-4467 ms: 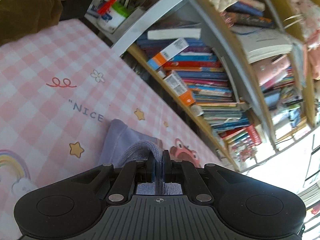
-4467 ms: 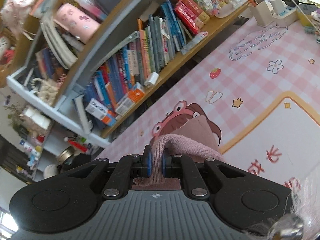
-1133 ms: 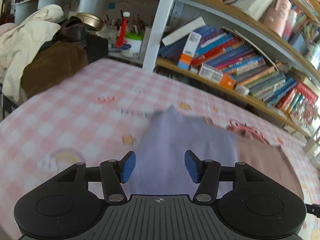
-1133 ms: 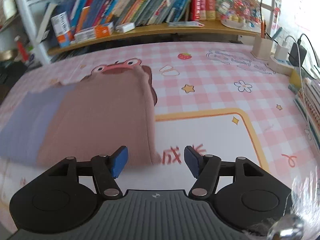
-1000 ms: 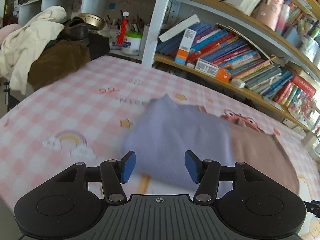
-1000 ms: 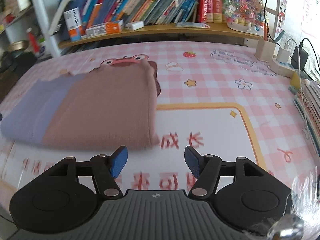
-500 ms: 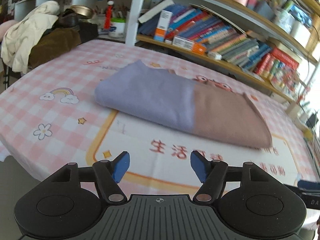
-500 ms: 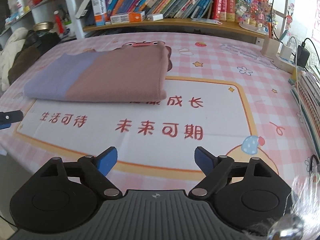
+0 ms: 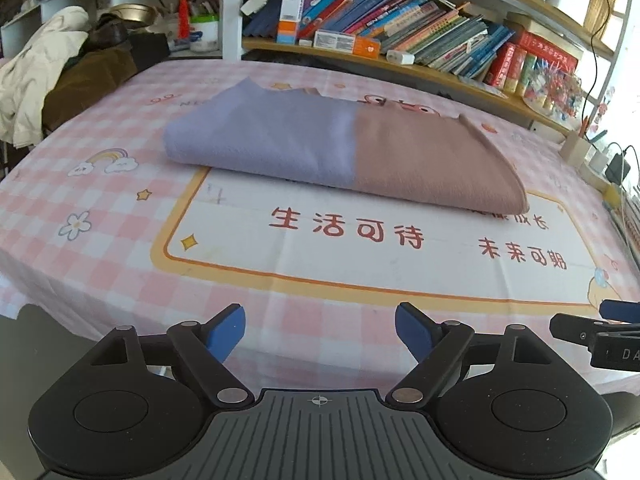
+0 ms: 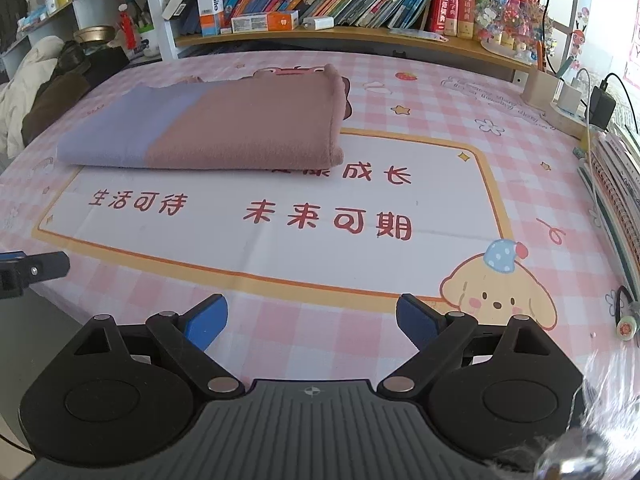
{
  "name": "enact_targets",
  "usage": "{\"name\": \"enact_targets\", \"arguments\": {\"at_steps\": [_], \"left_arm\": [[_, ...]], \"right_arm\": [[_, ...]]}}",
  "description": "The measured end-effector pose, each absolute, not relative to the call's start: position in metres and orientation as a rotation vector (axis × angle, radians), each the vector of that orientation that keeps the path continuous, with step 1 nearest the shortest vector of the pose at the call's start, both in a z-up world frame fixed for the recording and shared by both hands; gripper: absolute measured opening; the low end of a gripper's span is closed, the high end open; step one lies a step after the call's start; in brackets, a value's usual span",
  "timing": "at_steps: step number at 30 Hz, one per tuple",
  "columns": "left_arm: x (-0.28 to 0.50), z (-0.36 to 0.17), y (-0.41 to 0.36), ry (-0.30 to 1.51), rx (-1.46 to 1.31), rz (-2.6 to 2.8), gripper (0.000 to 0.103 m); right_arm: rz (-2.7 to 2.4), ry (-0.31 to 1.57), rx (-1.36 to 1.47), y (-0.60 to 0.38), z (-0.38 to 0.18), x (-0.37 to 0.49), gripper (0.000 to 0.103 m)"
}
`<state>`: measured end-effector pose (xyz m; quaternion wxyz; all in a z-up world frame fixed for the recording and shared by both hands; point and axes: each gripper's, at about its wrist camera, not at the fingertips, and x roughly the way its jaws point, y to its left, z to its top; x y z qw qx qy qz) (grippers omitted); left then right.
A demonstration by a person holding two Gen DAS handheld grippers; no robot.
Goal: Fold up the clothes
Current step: 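Reach both open tools to the lavender and pink ends of the folded strip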
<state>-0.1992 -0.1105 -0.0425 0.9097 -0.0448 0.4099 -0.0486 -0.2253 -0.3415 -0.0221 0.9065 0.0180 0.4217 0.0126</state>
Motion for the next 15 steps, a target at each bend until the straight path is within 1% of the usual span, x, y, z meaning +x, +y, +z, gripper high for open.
{"name": "enact_targets", "arguments": {"at_steps": [3, 15], "left_arm": [[-0.197, -0.043, -0.108, 0.844, -0.092, -0.098, 0.089], [-0.16, -0.048, -0.083, 0.845, -0.142, -0.116, 0.089]], "right_arm": [[0.017, 0.875, 0.038, -0.341, -0.023, -0.223, 0.091], [-0.026, 0.878, 0.021, -0.324, -0.025, -0.198, 0.091]]}}
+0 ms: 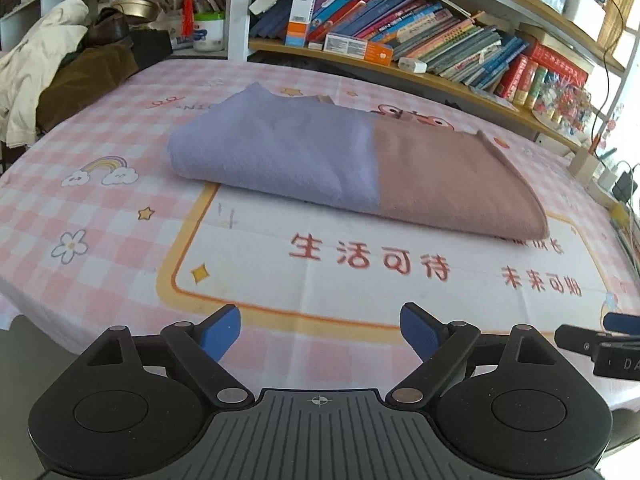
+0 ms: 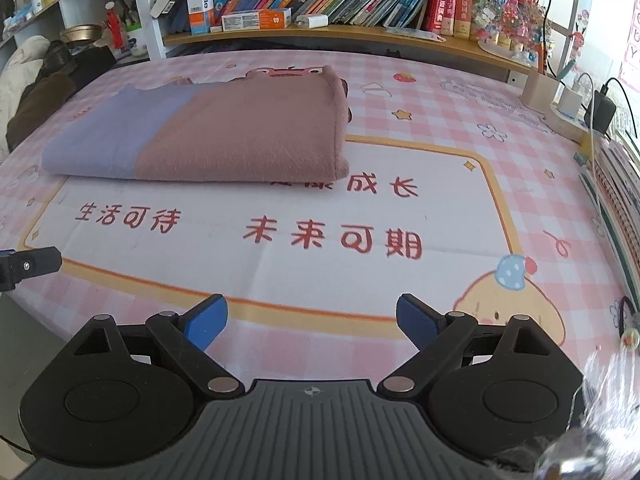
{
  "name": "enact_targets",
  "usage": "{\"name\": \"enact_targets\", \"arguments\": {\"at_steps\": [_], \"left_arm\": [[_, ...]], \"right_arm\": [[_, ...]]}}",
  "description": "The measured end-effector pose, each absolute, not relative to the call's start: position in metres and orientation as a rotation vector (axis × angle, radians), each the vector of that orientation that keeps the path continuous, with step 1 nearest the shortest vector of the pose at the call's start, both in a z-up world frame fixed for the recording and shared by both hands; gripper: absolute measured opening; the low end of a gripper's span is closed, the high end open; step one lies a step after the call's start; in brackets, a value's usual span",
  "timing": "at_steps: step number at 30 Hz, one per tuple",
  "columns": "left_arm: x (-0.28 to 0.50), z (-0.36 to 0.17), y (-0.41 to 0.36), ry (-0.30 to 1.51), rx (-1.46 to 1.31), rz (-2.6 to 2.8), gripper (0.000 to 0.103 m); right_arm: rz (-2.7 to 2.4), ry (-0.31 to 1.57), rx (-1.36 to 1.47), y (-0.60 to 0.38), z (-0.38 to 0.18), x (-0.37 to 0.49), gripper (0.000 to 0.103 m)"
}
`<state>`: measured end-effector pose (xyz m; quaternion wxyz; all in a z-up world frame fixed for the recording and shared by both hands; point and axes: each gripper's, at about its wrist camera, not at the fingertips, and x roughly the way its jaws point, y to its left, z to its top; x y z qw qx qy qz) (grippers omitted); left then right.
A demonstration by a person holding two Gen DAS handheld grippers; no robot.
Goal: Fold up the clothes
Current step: 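Reach both open tools to the lavender and pink ends of the folded strip, then grasp the lavender end with the left tool while the right tool grasps the pink end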
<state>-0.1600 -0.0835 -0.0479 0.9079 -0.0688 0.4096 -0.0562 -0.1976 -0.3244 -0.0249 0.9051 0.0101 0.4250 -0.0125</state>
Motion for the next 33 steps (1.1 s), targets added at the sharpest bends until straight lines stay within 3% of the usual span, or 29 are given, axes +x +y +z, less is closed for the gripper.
{"name": "enact_targets", "arguments": {"at_steps": [19, 22, 25, 30, 31, 33], "left_arm": [[-0.067, -0.079, 0.039, 0.79, -0.881, -0.044, 0.087], [-0.059, -0.092, 0.056, 0.782, -1.052, 0.0, 0.078], [-0.053, -0.104, 0.069, 0.761, -1.21, 0.025, 0.076], [-0.037, -0.111, 0.077, 0.769, -1.336, 0.038, 0.076], [-0.034, -0.111, 0.078, 0.773, -1.344, 0.039, 0.075], [-0.027, -0.11, 0.076, 0.79, -1.327, 0.064, 0.058]], "right_arm": [[-0.15, 0.82, 0.181, -0.333, -0.004, -0.106, 0.089], [-0.178, 0.829, 0.292, -0.346, -0.004, -0.091, 0.086], [-0.21, 0.837, 0.374, -0.356, -0.006, -0.078, 0.073], [-0.236, 0.881, 0.413, -0.361, -0.022, -0.06, 0.041], [-0.237, 0.887, 0.423, -0.362, -0.026, -0.059, 0.04], [-0.234, 0.896, 0.432, -0.361, -0.031, -0.058, 0.037]]}}
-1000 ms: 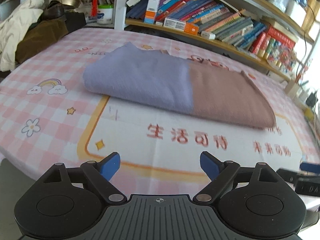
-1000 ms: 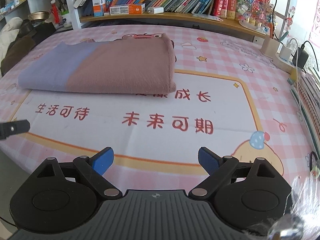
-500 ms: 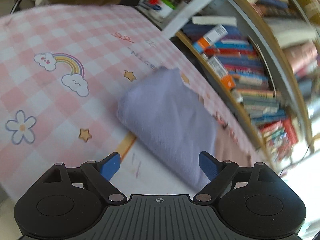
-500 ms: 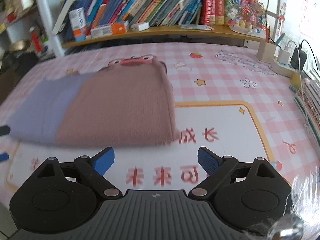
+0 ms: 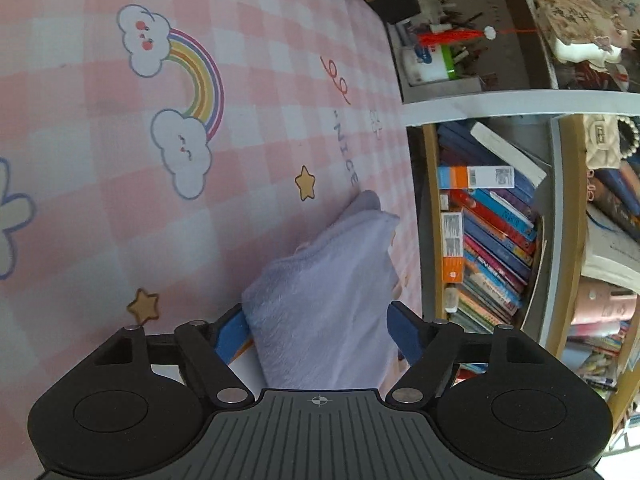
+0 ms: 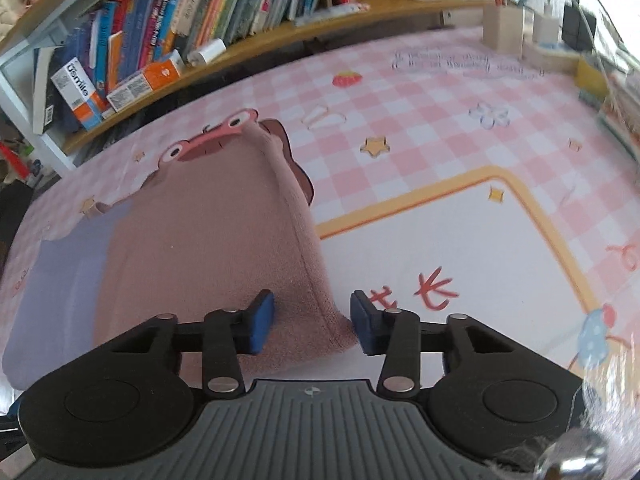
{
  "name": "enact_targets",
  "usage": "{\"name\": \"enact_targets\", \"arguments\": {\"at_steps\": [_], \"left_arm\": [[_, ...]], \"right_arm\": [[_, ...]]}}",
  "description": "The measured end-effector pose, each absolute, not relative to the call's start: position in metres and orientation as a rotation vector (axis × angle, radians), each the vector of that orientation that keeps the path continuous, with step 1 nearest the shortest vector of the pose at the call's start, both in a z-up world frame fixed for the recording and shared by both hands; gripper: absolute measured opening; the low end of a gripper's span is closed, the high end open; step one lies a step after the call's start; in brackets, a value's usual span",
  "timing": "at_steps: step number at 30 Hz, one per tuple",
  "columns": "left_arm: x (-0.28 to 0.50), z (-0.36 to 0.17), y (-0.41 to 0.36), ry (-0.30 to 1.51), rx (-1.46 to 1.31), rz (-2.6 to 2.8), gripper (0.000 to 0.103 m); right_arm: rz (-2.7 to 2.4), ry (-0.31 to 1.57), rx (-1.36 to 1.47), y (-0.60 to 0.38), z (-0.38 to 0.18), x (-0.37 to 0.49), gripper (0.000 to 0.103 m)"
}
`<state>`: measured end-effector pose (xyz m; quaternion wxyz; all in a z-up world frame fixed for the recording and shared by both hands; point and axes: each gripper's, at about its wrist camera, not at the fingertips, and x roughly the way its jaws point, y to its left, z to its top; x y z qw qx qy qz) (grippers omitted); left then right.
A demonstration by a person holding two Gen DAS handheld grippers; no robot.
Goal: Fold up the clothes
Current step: 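Grasp the lavender end with the left tool while the right tool grasps the pink end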
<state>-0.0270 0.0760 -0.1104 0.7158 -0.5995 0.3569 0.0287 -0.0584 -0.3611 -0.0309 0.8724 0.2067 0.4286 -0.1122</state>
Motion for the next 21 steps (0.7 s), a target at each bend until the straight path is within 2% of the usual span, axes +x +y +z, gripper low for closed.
{"name": "enact_targets", "arguments": {"at_steps": [1, 2, 5, 7, 12, 18, 21], "left_arm": [[-0.026, -0.112, 0.076, 0.798, -1.325, 0.082, 0.039], [-0.025, -0.114, 0.077, 0.805, -1.322, 0.102, 0.028], [-0.022, -0.119, 0.08, 0.807, -1.328, 0.111, 0.015], [-0.02, -0.111, 0.08, 0.799, -1.276, 0.098, 0.012], [-0.031, -0.067, 0.087, 0.627, -1.109, -0.03, 0.012], [-0.038, -0.105, 0.128, 0.664, -1.241, 0.084, 0.013], [-0.031, -0.114, 0.127, 0.683, -1.249, 0.076, 0.021]], "right_arm": [[-0.231, 0.9, 0.427, -0.36, -0.032, -0.058, 0.036], [-0.227, 0.904, 0.423, -0.359, -0.033, -0.058, 0.033], [-0.217, 0.913, 0.404, -0.354, -0.035, -0.058, 0.031], [-0.222, 0.917, 0.39, -0.349, -0.035, -0.056, 0.031], [-0.166, 0.951, 0.407, -0.332, -0.035, -0.051, 0.028], [-0.089, 0.962, 0.372, -0.304, -0.035, -0.05, 0.028], [-0.079, 0.971, 0.354, -0.301, -0.034, -0.048, 0.028]]}}
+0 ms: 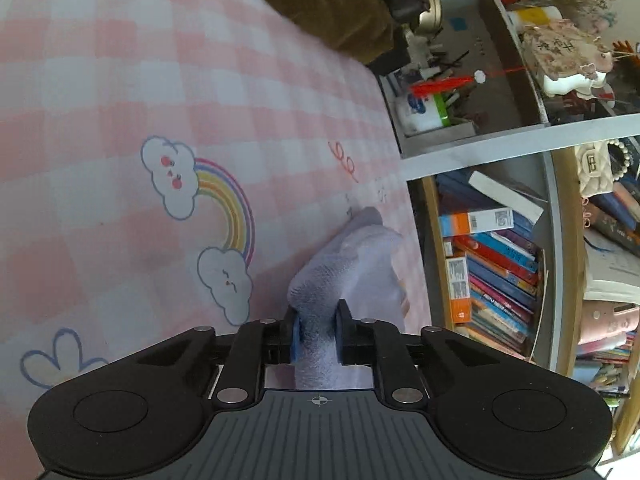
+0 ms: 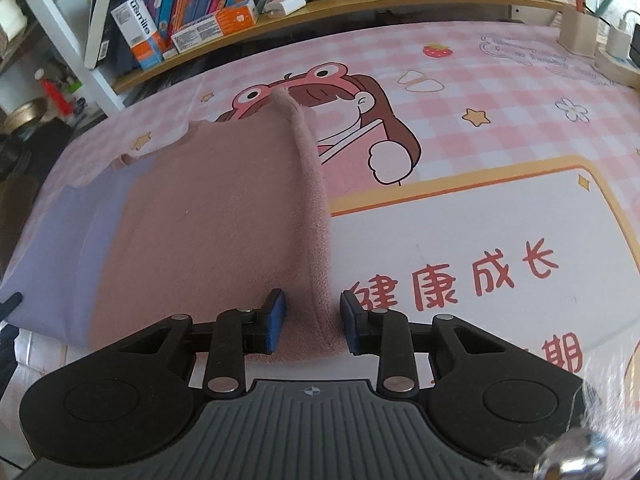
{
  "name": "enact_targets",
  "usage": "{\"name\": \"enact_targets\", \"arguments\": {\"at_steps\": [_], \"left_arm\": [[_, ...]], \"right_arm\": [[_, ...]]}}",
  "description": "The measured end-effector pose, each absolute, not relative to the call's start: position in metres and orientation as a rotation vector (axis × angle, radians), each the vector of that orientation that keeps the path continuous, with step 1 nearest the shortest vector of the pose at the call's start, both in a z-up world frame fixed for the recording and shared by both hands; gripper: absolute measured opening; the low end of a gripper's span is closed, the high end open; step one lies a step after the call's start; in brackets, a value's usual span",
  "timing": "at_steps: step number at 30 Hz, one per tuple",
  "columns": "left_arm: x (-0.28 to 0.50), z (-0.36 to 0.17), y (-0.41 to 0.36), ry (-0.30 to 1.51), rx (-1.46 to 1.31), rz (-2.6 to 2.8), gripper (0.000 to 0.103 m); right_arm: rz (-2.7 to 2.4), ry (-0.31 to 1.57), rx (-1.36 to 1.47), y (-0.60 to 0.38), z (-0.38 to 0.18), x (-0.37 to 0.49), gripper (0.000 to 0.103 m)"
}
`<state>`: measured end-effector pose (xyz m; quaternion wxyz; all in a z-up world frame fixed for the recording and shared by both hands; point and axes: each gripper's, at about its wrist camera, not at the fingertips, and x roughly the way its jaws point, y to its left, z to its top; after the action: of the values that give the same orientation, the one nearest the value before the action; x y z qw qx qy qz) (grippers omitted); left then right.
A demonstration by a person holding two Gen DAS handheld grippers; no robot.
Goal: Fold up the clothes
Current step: 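Grasp the lavender end with the left tool while the right tool grasps the pink end, then lift the lavender end with the left tool and fold it over onto the pink half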
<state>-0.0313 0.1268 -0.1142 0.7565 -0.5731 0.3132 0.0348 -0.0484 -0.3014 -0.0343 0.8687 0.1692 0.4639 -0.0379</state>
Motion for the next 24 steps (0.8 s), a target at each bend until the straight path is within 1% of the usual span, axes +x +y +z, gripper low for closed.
{"name": "enact_targets", "arguments": {"at_steps": [2, 7, 8, 10, 11, 13, 16, 21, 24], "left_arm": [[-0.028, -0.121, 0.124, 0.689, -1.254, 0.054, 0.032], [-0.025, -0.128, 0.122, 0.673, -1.293, 0.039, 0.033], [-0.023, -0.128, 0.121, 0.672, -1.294, 0.041, 0.032], [-0.02, -0.128, 0.119, 0.678, -1.284, 0.049, 0.027], [-0.018, -0.128, 0.118, 0.685, -1.271, 0.056, 0.017], [-0.016, -0.127, 0.116, 0.688, -1.237, 0.06, 0.013], [-0.014, -0.124, 0.114, 0.691, -1.194, 0.063, 0.012], [-0.012, -0.119, 0.11, 0.691, -1.121, 0.069, 0.012], [-0.012, -0.117, 0.106, 0.678, -1.094, 0.081, 0.012]], "right_arm": [[-0.076, 0.973, 0.345, -0.3, -0.034, -0.048, 0.028], [-0.064, 0.978, 0.303, -0.297, -0.033, -0.047, 0.028], [-0.059, 0.974, 0.306, -0.297, -0.034, -0.047, 0.028], [-0.051, 0.966, 0.31, -0.298, -0.035, -0.049, 0.028], [-0.048, 0.962, 0.311, -0.299, -0.035, -0.049, 0.028], [-0.041, 0.958, 0.314, -0.299, -0.035, -0.05, 0.028], [-0.031, 0.964, 0.338, -0.303, -0.035, -0.048, 0.03], [-0.023, 0.91, 0.387, -0.322, -0.022, -0.043, 0.036], [0.009, 0.897, 0.386, -0.333, -0.019, -0.033, 0.036]]}}
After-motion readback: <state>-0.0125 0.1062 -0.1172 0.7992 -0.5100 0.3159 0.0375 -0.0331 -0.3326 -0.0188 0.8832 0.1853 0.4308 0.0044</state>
